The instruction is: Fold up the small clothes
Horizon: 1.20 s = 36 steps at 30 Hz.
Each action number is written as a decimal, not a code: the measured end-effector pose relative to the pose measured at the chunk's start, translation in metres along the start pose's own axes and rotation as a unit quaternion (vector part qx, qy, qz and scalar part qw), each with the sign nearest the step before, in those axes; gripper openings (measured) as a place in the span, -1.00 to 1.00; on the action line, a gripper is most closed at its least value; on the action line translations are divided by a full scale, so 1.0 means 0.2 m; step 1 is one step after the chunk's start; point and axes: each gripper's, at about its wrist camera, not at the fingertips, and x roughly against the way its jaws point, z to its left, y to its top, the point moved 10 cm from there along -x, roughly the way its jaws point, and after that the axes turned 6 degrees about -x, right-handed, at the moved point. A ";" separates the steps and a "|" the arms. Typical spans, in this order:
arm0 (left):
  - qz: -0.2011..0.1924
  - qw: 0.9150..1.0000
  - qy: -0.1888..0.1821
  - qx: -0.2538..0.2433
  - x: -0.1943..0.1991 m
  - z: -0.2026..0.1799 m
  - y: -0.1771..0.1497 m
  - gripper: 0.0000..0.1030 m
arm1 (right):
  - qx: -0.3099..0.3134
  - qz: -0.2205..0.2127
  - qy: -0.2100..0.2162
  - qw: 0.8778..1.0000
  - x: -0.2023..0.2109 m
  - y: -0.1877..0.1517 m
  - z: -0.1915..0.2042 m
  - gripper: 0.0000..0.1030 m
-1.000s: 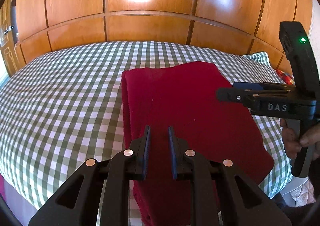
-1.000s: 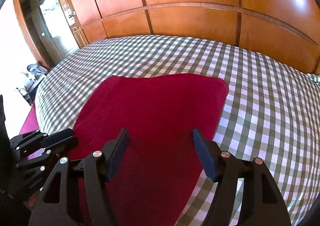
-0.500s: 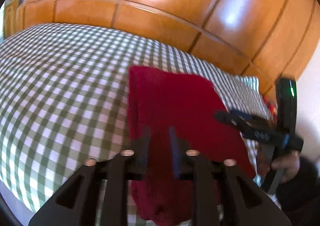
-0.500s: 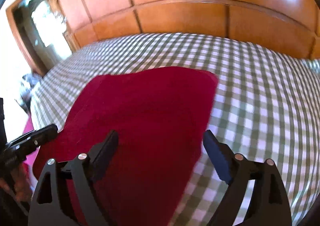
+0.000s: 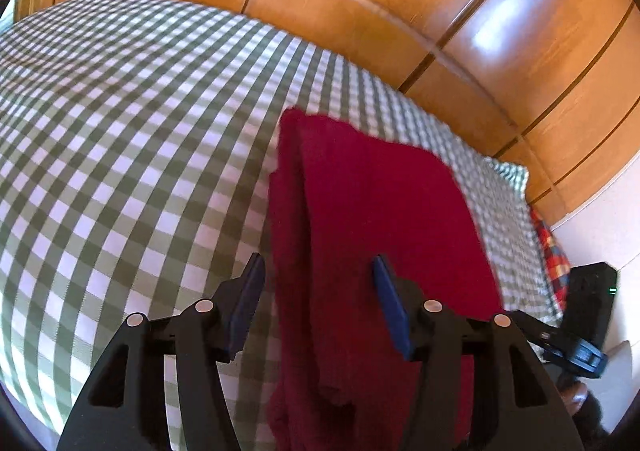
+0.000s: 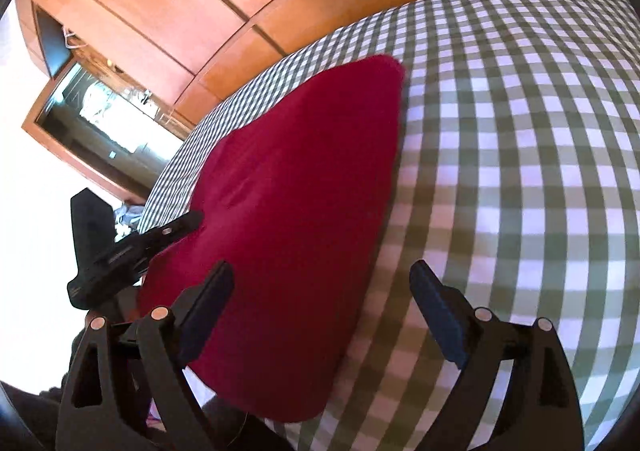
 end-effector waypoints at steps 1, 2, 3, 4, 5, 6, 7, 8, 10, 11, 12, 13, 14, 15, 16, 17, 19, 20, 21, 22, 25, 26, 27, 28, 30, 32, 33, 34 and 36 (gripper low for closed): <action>0.000 1.000 0.004 0.000 -0.01 0.01 -0.01 0.11 | 0.003 -0.001 -0.002 1.000 0.01 -0.01 0.00 0.73; -0.003 1.000 0.001 0.002 0.00 0.01 -0.01 0.11 | 0.005 -0.001 -0.004 1.000 0.01 -0.01 0.00 0.73; -0.008 1.000 0.000 0.001 0.03 0.01 -0.02 0.11 | 0.006 0.000 -0.005 1.000 0.01 -0.01 0.00 0.73; -0.011 1.000 -0.002 -0.003 0.05 0.00 -0.02 0.11 | 0.007 0.003 -0.004 1.000 0.01 -0.01 0.01 0.73; -0.015 1.000 -0.009 -0.008 0.07 -0.01 -0.02 0.11 | 0.007 0.007 0.001 1.000 0.02 -0.02 0.01 0.71; -0.016 0.999 -0.030 -0.014 0.10 -0.04 -0.02 0.11 | 0.007 0.009 0.003 1.000 0.00 -0.03 0.02 0.70; -0.013 0.998 -0.054 -0.016 0.13 -0.07 -0.05 0.11 | 0.006 0.012 0.005 1.000 -0.01 -0.04 0.02 0.70; -0.008 0.997 -0.076 -0.019 0.15 -0.10 -0.07 0.11 | 0.005 0.014 0.005 1.000 -0.01 -0.06 0.02 0.70; -0.003 0.996 -0.083 -0.030 0.16 -0.12 -0.11 0.10 | 0.001 0.015 0.008 1.000 -0.03 -0.10 0.02 0.64; -0.001 0.996 -0.077 -0.041 0.16 -0.13 -0.12 -0.23 | -0.002 0.015 0.010 1.000 -0.03 -0.14 0.02 0.58; 0.004 0.997 -0.055 -0.058 0.14 -0.12 -0.15 -0.42 | -0.002 0.015 0.013 1.000 -0.03 -0.17 0.02 0.52; 0.009 0.997 -0.045 -0.067 0.13 -0.11 -0.17 -0.45 | 0.000 0.017 0.015 1.000 -0.03 -0.18 0.03 0.51; 0.008 0.997 -0.046 -0.068 0.13 -0.10 -0.19 -0.45 | 0.004 0.018 0.013 1.000 -0.04 -0.19 0.04 0.51; 0.003 0.997 -0.054 -0.063 0.13 -0.08 -0.20 -0.45 | 0.007 0.021 0.010 1.000 -0.05 -0.21 0.04 0.52; 0.003 0.997 -0.064 -0.051 0.13 -0.07 -0.20 -0.45 | 0.003 0.025 0.012 1.000 -0.06 -0.22 0.04 0.53; 0.004 0.997 -0.072 -0.040 0.13 -0.05 -0.20 -0.42 | -0.001 0.027 0.013 1.000 -0.06 -0.22 0.04 0.63; 0.002 0.995 -0.094 -0.015 0.15 -0.05 -0.18 -0.27 | -0.006 0.019 0.014 1.000 -0.05 -0.20 0.04 0.68; -0.001 0.995 -0.102 -0.008 0.16 -0.05 -0.17 0.01 | -0.011 0.015 0.018 1.000 -0.04 -0.18 0.04 0.70; -0.012 0.994 -0.112 0.001 0.18 -0.06 -0.14 0.20 | -0.020 0.009 0.022 1.000 -0.03 -0.16 0.03 0.72; -0.023 0.993 -0.114 0.007 0.19 -0.06 -0.11 0.48 | -0.030 0.005 0.027 0.999 -0.02 -0.14 0.03 0.72; -0.030 0.993 -0.113 0.008 0.16 -0.06 -0.03 0.51 | -0.048 0.006 0.042 0.998 -0.04 -0.10 0.02 0.72; -0.029 0.993 -0.115 0.005 0.13 -0.06 -0.02 0.51 | -0.050 0.008 0.045 0.998 -0.05 -0.10 0.02 0.72; -0.025 0.993 -0.115 0.001 0.10 -0.07 0.00 0.51 | -0.057 0.014 0.049 0.997 -0.08 -0.09 0.01 0.72; -0.018 0.993 -0.115 -0.002 0.08 -0.07 0.00 0.51 | -0.064 0.018 0.051 0.996 -0.10 -0.08 0.00 0.71; 0.008 0.993 -0.120 0.002 0.01 -0.07 -0.02 0.51 | -0.081 0.024 0.066 0.994 -0.13 -0.07 -0.01 0.60; 0.018 0.992 -0.126 -0.001 -0.02 -0.07 -0.04 0.50 | -0.089 0.033 0.089 0.992 -0.17 -0.06 0.00 0.48; 0.028 0.990 -0.135 -0.007 -0.04 -0.08 -0.06 0.47 | -0.090 0.038 0.099 0.990 -0.19 -0.06 0.01 0.42; 0.032 0.989 -0.141 -0.007 -0.06 -0.08 -0.07 0.43 | -0.090 0.042 0.103 0.990 -0.21 -0.06 0.02 0.42; 0.041 0.985 -0.170 0.011 -0.08 -0.06 -0.08 0.34 | -0.088 0.046 0.106 0.989 -0.23 -0.05 0.03 0.35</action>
